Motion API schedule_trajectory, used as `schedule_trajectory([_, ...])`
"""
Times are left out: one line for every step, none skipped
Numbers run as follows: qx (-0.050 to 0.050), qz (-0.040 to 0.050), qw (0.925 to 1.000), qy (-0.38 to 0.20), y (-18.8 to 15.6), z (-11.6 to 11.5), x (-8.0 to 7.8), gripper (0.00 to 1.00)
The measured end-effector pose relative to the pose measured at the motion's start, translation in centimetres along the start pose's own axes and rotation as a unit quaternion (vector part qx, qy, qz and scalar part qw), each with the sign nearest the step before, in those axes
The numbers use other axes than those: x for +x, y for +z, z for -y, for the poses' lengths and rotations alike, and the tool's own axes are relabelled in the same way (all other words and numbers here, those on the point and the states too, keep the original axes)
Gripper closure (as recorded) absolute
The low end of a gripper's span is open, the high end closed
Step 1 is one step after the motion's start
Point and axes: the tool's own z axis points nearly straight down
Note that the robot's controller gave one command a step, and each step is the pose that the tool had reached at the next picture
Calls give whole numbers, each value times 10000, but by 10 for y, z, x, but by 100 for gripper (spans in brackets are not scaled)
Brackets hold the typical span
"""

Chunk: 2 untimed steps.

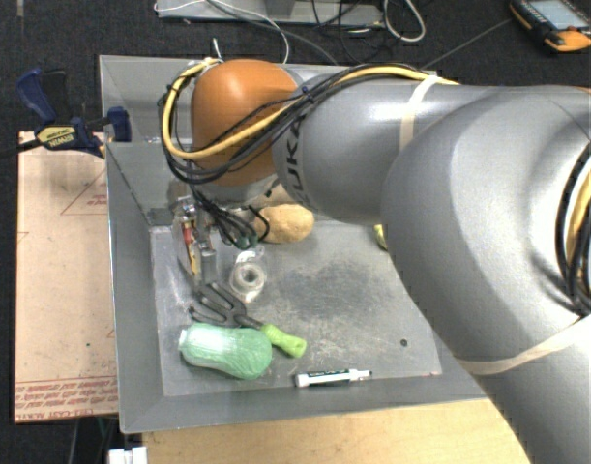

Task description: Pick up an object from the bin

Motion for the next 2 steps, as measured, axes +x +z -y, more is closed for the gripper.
schedule_trajectory([1,40,10000,0,-44,0,-2,100])
schedule_trajectory([1,57,10000,-1,-72,-1,-3,100])
